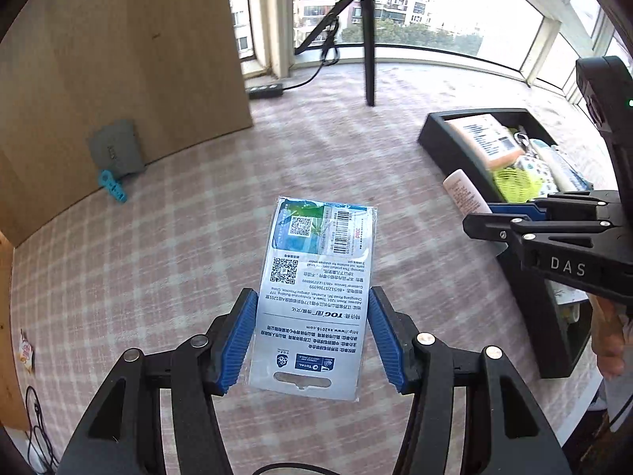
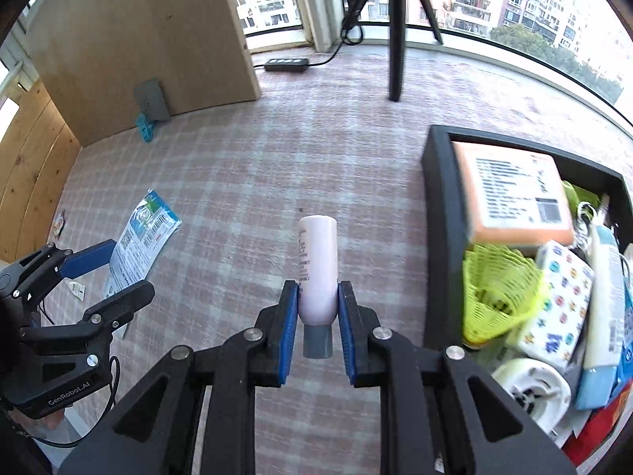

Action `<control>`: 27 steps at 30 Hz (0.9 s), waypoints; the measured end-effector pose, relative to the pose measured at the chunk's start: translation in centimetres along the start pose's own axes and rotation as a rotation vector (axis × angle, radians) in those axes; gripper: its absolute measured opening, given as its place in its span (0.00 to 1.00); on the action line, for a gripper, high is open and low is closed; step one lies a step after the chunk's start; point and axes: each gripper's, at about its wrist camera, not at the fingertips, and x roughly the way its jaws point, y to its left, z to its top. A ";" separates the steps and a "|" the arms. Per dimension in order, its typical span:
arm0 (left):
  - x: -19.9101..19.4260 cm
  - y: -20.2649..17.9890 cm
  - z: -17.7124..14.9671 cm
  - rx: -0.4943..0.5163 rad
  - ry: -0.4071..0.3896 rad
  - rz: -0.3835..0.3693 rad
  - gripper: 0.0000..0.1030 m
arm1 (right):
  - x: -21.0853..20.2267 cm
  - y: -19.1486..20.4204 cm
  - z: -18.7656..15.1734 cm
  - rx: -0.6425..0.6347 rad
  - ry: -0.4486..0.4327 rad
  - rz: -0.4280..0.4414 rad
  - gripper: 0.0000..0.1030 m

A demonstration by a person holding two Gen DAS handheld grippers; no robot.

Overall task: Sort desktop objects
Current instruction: 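Carry the card and pink tube to the black tray and release both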

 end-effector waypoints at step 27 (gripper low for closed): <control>0.2 -27.5 12.8 0.201 -0.061 -0.208 0.70 | -10.2 -24.7 -3.0 0.289 -0.110 -0.182 0.36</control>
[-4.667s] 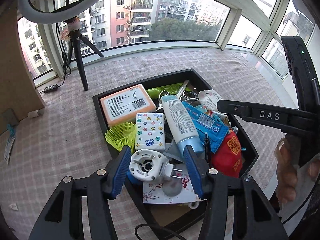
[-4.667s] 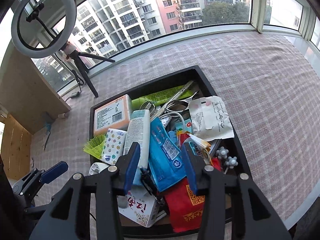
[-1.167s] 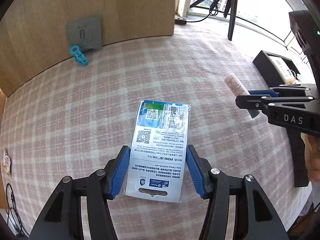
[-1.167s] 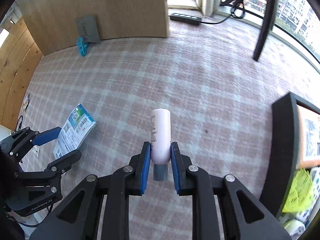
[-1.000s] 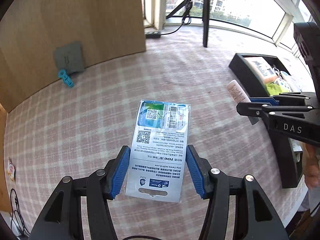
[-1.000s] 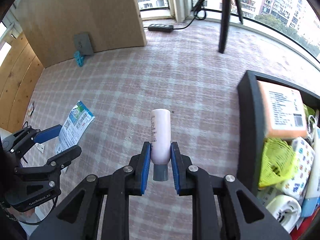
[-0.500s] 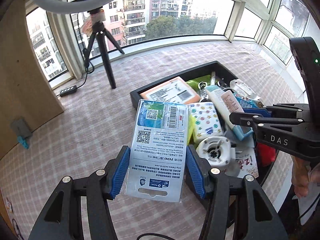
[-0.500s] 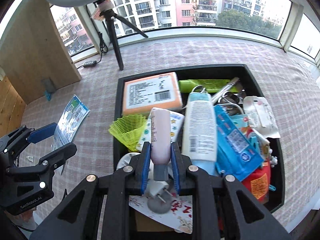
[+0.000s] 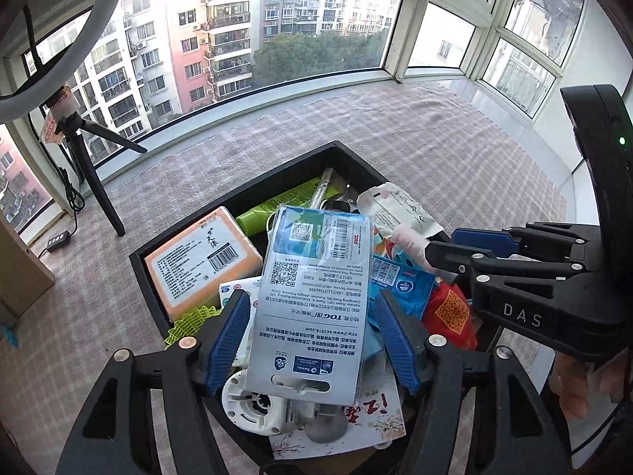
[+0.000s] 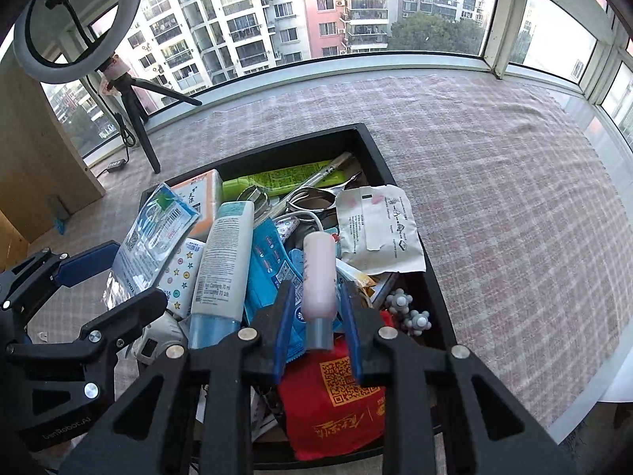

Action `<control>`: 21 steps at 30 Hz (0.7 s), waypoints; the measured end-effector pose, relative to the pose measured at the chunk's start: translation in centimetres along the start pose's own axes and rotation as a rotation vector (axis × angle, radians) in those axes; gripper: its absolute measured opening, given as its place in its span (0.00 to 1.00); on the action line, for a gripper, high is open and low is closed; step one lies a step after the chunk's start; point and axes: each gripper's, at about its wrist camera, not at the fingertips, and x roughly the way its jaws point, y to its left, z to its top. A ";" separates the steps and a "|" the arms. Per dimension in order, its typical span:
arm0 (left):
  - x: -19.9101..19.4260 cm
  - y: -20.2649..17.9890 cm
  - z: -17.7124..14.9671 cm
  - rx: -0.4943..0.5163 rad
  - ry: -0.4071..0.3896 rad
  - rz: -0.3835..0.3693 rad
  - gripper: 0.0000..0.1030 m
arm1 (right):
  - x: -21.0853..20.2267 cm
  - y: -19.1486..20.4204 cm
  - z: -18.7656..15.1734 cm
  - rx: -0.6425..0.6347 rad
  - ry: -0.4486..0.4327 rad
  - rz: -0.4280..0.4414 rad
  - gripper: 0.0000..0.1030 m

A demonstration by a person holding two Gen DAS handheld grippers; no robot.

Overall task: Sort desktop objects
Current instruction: 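Carry the card and pink tube to the black tray and release both, then return both tools toward the small white tube and teal clothespin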

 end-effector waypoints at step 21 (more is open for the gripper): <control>-3.1 7.4 -4.3 -0.115 -0.015 0.153 0.70 | 0.4 6.0 0.4 -0.100 -0.018 0.091 0.50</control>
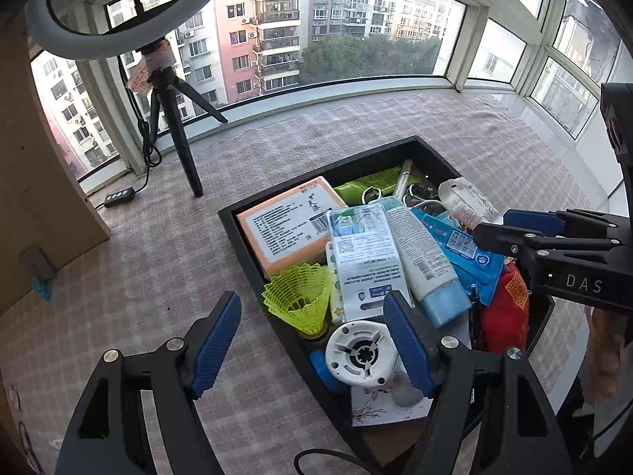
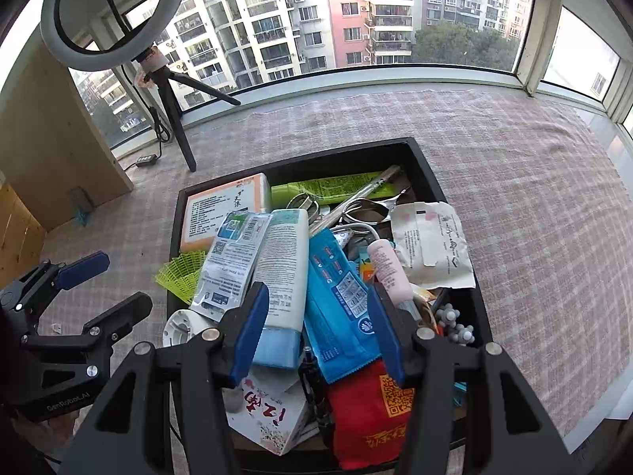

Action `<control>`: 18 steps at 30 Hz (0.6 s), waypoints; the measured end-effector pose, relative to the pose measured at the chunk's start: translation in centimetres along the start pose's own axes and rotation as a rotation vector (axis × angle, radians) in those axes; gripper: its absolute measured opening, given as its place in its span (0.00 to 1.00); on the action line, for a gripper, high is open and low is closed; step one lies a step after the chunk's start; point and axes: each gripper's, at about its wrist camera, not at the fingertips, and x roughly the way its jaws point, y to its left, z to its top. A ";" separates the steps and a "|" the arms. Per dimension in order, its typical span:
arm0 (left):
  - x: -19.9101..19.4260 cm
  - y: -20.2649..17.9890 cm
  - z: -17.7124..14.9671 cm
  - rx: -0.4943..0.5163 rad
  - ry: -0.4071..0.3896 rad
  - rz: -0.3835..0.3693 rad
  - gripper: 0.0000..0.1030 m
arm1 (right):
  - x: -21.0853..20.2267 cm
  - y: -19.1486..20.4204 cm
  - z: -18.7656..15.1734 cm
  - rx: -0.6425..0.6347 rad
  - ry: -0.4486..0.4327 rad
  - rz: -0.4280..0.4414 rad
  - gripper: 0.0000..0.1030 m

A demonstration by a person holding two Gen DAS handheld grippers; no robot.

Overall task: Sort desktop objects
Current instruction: 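Return both tools toward the small white tube and teal clothespin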

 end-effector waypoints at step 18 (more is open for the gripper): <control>-4.8 18.2 -10.2 -0.237 0.024 0.158 0.70 | 3.4 17.3 -0.7 -0.214 0.054 0.096 0.50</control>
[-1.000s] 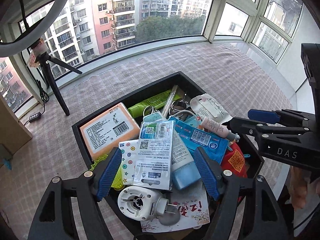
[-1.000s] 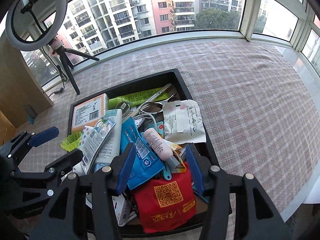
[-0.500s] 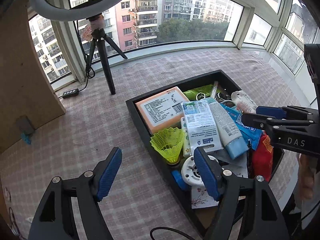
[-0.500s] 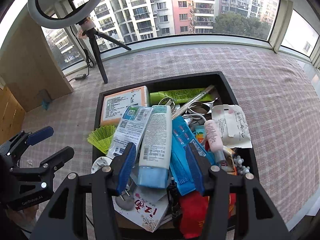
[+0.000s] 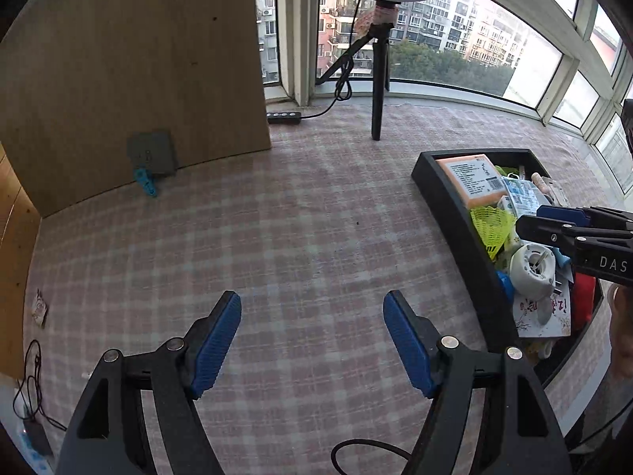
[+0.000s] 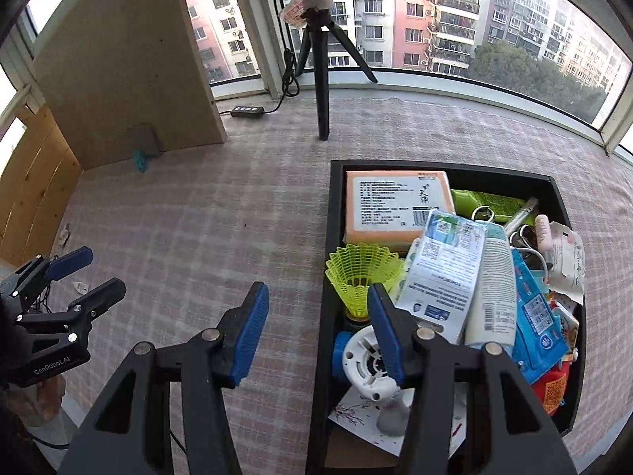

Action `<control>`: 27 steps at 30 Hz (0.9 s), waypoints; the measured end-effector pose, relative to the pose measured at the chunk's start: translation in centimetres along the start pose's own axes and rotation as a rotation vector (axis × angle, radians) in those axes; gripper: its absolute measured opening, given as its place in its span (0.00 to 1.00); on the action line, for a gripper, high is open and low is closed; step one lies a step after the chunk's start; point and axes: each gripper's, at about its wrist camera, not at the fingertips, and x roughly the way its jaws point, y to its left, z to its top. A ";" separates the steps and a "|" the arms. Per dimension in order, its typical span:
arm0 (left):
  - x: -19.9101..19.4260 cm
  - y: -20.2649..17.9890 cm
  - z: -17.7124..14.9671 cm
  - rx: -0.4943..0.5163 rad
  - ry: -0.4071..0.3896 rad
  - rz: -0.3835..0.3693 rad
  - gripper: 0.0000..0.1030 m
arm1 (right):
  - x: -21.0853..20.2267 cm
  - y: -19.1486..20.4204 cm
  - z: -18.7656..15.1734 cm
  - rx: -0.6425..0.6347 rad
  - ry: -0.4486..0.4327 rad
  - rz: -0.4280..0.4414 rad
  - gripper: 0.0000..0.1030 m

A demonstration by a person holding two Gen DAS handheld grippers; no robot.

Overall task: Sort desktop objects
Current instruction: 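Return both tools toward the small white tube and teal clothespin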

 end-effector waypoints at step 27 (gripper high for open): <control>2.6 23.7 -10.9 -0.485 0.164 0.158 0.69 | 10.2 22.7 7.3 -0.306 0.065 0.098 0.50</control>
